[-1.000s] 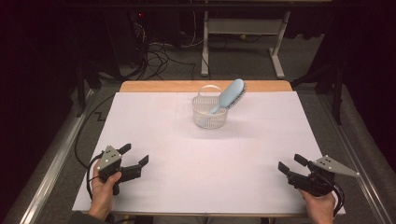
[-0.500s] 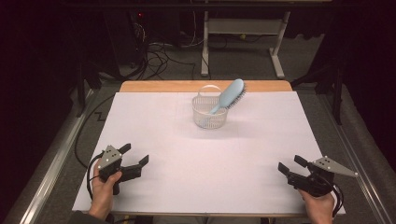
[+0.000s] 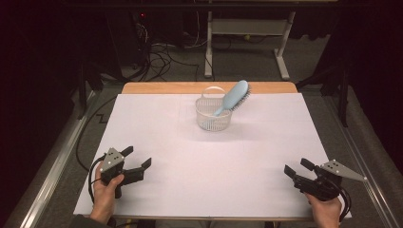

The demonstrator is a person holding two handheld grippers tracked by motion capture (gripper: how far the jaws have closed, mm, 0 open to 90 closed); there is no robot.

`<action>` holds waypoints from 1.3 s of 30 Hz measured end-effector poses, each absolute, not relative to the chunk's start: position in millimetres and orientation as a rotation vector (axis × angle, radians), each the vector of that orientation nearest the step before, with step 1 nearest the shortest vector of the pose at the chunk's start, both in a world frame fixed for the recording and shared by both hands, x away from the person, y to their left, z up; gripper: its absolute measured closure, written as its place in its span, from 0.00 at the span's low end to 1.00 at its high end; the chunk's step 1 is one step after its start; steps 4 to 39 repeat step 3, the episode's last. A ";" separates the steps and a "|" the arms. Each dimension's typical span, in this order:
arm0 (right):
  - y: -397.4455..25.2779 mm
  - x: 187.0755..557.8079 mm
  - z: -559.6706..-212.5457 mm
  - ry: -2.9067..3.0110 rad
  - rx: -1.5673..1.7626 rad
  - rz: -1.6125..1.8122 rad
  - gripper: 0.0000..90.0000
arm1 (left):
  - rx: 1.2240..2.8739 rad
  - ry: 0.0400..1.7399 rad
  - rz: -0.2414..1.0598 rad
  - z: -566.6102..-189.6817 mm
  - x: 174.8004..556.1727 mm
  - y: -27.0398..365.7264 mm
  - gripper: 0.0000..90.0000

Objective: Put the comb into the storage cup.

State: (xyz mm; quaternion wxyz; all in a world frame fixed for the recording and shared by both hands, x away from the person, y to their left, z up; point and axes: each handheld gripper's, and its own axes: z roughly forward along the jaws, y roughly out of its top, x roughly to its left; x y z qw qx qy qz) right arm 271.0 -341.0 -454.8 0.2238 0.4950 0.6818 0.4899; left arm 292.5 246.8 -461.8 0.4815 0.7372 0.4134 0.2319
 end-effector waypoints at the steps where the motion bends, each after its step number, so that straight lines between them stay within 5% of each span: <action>1: -341.1 271.0 -454.7 1.883 1.364 1.353 0.26 | 1.797 1.008 0.565 -461.8 292.5 246.8 0.19; 39: -341.0 270.8 -454.6 1.880 1.366 1.356 0.26 | 1.799 1.009 0.565 -461.8 292.7 246.8 0.19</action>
